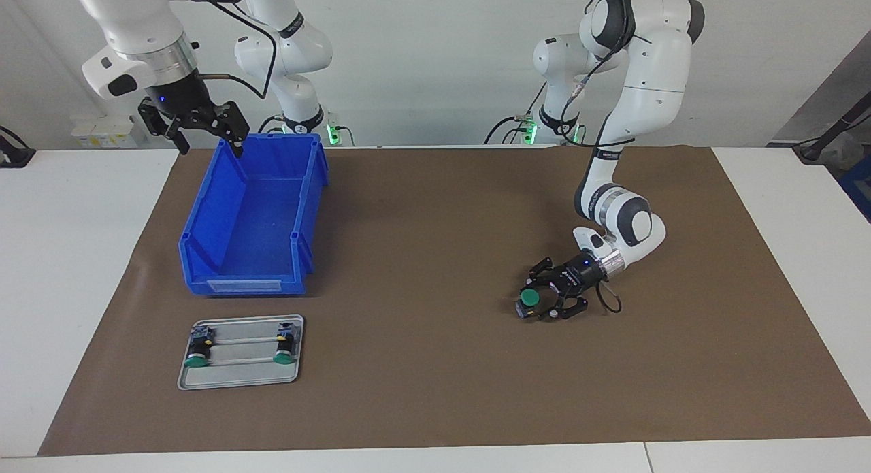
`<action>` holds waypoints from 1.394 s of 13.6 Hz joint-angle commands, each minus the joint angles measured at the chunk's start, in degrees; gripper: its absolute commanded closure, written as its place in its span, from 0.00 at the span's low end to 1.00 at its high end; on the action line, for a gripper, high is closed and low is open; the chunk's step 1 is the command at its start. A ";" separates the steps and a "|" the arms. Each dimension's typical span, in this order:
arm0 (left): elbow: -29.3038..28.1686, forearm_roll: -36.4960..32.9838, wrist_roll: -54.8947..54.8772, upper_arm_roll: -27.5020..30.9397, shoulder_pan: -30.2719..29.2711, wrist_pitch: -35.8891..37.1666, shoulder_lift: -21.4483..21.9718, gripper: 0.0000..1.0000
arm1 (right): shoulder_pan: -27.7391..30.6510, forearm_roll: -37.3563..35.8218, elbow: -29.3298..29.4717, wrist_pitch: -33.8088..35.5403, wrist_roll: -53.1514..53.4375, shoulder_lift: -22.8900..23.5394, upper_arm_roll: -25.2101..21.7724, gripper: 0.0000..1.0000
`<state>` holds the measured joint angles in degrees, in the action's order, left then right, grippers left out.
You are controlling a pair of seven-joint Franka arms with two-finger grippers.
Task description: Place and press button with both arms
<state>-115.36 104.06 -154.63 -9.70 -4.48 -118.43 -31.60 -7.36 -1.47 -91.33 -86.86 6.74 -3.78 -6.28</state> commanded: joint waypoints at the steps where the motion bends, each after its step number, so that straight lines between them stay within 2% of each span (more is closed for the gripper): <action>1: -0.83 -5.43 1.52 -0.14 -3.94 0.83 0.93 0.26 | 0.42 0.59 -0.34 0.46 -0.23 -0.35 -0.05 0.00; 4: -0.57 -16.91 7.03 0.03 -8.51 1.27 3.12 0.26 | 0.42 0.59 -0.34 0.46 -0.23 -0.35 -0.14 0.00; 8: 5.74 -40.90 22.84 5.38 -10.20 1.53 6.98 0.26 | 0.42 0.59 -0.34 0.46 -0.23 -0.35 -0.14 0.00; 10: 11.18 -53.90 36.78 6.27 -10.37 2.06 8.31 0.26 | 0.42 0.59 -0.34 0.46 -0.23 -0.35 -0.14 0.00; 12: 19.43 -68.48 51.63 6.80 -9.76 5.04 8.31 0.25 | 0.42 0.59 -0.34 0.46 -0.23 -0.35 -0.14 0.00; 14: 21.58 -81.51 66.84 6.71 -8.18 4.96 11.98 0.26 | 0.42 0.59 -0.34 0.46 -0.23 -0.35 -0.05 0.00; 16: 21.41 -87.61 80.56 6.62 -5.72 7.93 15.76 0.26 | 0.42 0.59 -0.34 0.46 -0.23 -0.35 -0.14 0.00; 19: 22.28 -90.86 106.28 6.45 -2.03 15.75 17.89 0.27 | 0.51 0.59 -0.34 0.46 -0.23 -0.35 -0.14 0.00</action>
<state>-93.04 16.35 -62.32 -3.87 -8.91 -106.26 -15.14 -7.30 -1.47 -91.34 -86.86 6.74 -3.78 -6.28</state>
